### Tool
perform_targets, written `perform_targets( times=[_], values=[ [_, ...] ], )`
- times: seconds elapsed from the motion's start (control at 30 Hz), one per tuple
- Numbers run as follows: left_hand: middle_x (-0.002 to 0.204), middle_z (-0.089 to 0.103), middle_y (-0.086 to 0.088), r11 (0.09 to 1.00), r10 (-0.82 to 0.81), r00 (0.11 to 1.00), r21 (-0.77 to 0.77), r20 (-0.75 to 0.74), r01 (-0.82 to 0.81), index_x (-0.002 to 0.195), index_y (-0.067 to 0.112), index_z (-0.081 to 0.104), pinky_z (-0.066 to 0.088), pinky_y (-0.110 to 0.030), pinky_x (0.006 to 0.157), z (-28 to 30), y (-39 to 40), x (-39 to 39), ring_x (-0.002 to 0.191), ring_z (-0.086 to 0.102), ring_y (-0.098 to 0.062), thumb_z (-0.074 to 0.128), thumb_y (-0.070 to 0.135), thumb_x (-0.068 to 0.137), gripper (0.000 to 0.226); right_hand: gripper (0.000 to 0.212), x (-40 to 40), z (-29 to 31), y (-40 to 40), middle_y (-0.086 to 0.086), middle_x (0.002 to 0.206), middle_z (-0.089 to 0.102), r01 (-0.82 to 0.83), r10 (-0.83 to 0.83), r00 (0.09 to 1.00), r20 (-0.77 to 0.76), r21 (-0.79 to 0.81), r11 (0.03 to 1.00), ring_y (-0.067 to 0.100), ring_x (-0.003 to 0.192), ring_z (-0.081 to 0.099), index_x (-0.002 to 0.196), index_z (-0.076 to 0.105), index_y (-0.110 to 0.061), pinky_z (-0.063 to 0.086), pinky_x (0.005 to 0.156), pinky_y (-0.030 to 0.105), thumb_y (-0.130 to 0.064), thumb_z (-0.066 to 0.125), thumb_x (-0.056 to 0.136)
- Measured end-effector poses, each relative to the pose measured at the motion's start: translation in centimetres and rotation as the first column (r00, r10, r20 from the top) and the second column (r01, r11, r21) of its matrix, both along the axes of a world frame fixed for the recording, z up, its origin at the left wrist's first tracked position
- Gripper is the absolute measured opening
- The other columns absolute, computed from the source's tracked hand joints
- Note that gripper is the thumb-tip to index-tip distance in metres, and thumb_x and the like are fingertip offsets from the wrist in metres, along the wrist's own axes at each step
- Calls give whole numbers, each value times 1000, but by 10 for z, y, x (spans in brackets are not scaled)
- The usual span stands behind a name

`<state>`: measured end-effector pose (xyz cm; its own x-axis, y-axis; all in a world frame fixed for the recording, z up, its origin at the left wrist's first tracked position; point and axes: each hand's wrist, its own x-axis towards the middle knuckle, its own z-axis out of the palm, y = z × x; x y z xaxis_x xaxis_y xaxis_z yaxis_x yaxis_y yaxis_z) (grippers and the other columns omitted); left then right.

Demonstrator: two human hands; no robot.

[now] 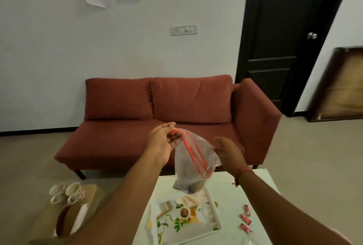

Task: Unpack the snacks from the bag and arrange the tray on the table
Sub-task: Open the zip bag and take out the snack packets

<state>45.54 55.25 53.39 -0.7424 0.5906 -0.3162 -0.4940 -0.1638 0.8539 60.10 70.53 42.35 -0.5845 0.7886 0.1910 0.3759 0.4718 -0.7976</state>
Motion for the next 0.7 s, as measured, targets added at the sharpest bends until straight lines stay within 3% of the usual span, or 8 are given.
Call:
perform_targets(
  times=[0.07,0.2,0.27,0.43,0.53,0.63,0.7],
  values=[
    [72,59,-14,1000,-14,1000,21,20,13,98,0,61,61,-33,59,6,6,9,62,64,-20,49,-2,96,13,19,15,2,-8,-2,107,63,16,-10,996,-90,73,997,15,100,60,111,67,-14,47,85,26,-16,63,93],
    [72,58,-16,996,-31,998,85,55,26,93,-3,61,62,-33,57,18,11,19,64,63,-23,50,-3,96,11,14,30,-1,-40,-12,91,66,-294,245,944,-220,-231,927,1,82,60,102,67,-29,49,73,17,-21,56,98],
    [71,58,-16,994,-32,998,102,63,25,94,-4,61,62,-34,57,21,9,19,63,64,-23,50,-3,95,10,17,33,-10,-47,-14,81,60,-347,286,929,-236,-279,896,-2,75,53,98,69,-27,45,72,14,-18,55,99],
    [70,58,-14,994,43,997,97,60,-48,97,-5,62,62,-34,59,20,-15,-9,62,65,-21,53,-2,95,9,9,34,-11,-47,1,77,62,-334,236,920,-312,-309,891,15,69,56,93,70,-8,51,65,29,-9,61,94],
    [71,55,-14,991,111,992,74,56,-115,92,-4,60,62,-33,56,14,-36,-35,67,62,-22,54,-3,95,8,9,25,3,-50,5,73,64,-300,181,919,-350,-322,898,18,66,61,85,68,-5,55,63,30,-7,64,92],
    [73,54,-14,991,137,991,-6,-8,-137,91,-2,60,62,-33,57,0,-58,-60,66,57,-21,53,-2,95,8,12,11,25,-51,-2,63,65,-182,114,938,-327,-187,965,11,57,58,76,69,-11,52,57,26,-5,71,86],
    [77,55,-14,982,94,989,-152,-111,-111,98,0,60,62,-33,57,-13,-72,-80,64,57,-20,54,1,96,7,15,1,39,-53,-4,62,67,-146,123,956,-266,-68,987,9,55,59,74,69,-12,53,56,25,-3,71,86]
  ],
)
